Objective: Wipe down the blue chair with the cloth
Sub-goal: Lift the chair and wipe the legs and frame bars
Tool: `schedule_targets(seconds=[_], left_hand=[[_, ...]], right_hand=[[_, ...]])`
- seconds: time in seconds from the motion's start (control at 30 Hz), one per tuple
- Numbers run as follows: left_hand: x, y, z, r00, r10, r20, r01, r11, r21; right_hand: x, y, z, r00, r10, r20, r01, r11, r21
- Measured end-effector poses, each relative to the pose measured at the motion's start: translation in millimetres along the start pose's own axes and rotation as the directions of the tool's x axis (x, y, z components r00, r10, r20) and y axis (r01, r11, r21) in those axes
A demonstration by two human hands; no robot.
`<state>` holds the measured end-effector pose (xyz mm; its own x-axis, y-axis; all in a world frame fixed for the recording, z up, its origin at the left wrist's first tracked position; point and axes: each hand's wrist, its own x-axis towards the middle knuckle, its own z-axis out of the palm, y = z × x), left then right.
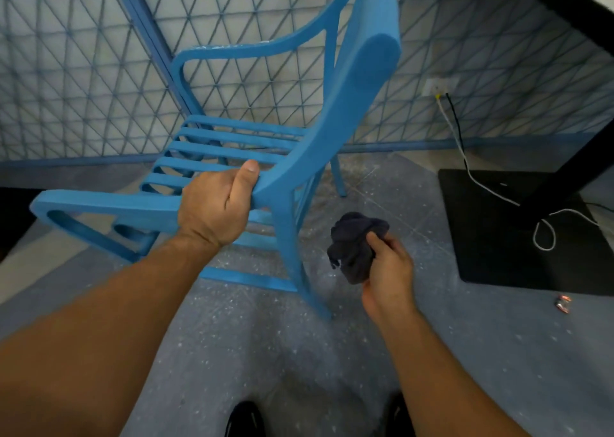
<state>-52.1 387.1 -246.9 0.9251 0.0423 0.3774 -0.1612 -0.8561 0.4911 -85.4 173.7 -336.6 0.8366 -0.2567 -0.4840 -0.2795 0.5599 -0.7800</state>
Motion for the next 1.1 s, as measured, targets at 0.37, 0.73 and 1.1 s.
schedule_targets(seconds=[0.37, 0.73, 1.1], left_hand=[[4, -1, 3, 1.000, 0.030, -0.003, -0.030, 0.999, 0.044], [4, -2, 2, 1.000, 0.014, 0.010, -0.015, 0.998, 0.060], [4, -3, 5, 1.000, 0.017, -0.008, -0.017, 0.997, 0.077]], right_hand=[[-34, 26, 43, 0.927, -0.067, 0.369, 0.164, 0.957, -0.238], [-48, -27, 62, 0.866, -0.241, 0.437, 0.351, 0.917, -0.191], [-18, 23, 48, 0.950, -0.028, 0.311, 0.195, 0.831, -0.521]])
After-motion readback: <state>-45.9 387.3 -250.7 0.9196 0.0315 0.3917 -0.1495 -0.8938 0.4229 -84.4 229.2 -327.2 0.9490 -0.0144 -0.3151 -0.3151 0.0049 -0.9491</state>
